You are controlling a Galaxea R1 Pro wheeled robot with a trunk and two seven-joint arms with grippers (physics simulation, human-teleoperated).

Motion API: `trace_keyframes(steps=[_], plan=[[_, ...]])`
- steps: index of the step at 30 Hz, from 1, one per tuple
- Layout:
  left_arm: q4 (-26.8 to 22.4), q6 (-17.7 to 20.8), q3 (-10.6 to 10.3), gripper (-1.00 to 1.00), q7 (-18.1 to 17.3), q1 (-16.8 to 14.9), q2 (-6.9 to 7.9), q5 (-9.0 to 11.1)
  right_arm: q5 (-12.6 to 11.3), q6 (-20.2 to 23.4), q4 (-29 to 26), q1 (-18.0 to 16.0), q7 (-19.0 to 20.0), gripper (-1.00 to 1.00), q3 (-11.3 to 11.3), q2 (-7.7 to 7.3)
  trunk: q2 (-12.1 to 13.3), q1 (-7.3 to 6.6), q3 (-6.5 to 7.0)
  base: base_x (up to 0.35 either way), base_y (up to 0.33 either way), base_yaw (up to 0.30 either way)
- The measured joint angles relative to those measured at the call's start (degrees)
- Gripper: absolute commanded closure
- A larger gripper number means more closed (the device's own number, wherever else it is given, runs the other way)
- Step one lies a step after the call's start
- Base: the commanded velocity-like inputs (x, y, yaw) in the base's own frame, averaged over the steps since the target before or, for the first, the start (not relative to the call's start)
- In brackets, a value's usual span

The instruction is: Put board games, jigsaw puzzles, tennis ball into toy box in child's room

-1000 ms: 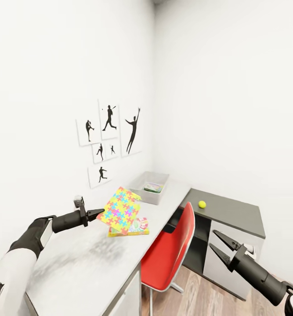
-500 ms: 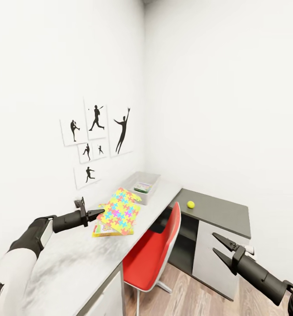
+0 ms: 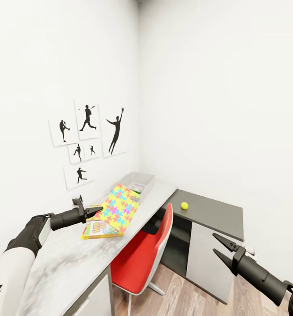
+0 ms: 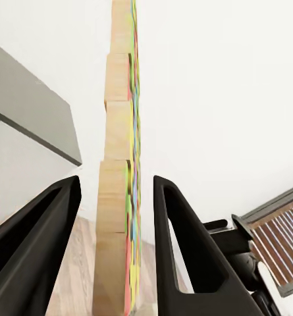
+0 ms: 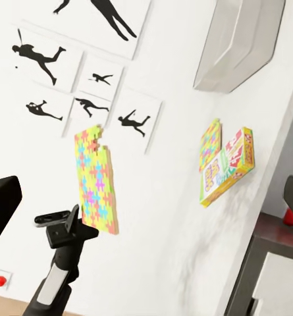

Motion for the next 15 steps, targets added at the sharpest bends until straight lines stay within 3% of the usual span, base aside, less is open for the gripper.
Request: trace_keyframes(steps=[8,15], plan=[[0.0,0.61,0.16,1.0,-0.19,0.0,0.11,0.04,-0.02,-0.09,0.19,-0.03,-0.17,-1.0,0.01,0.08,2.38,-1.31,1.06,0.001,-0.001,0.253],[0.01,0.63,0.15,1.0,-0.29,-0.01,0.58,0.14,0.05,-0.26,0.19,-0.03,-0.37,-1.0,-0.02,0.23,5.19,-2.85,2.32,0.0,0.0,0.043]])
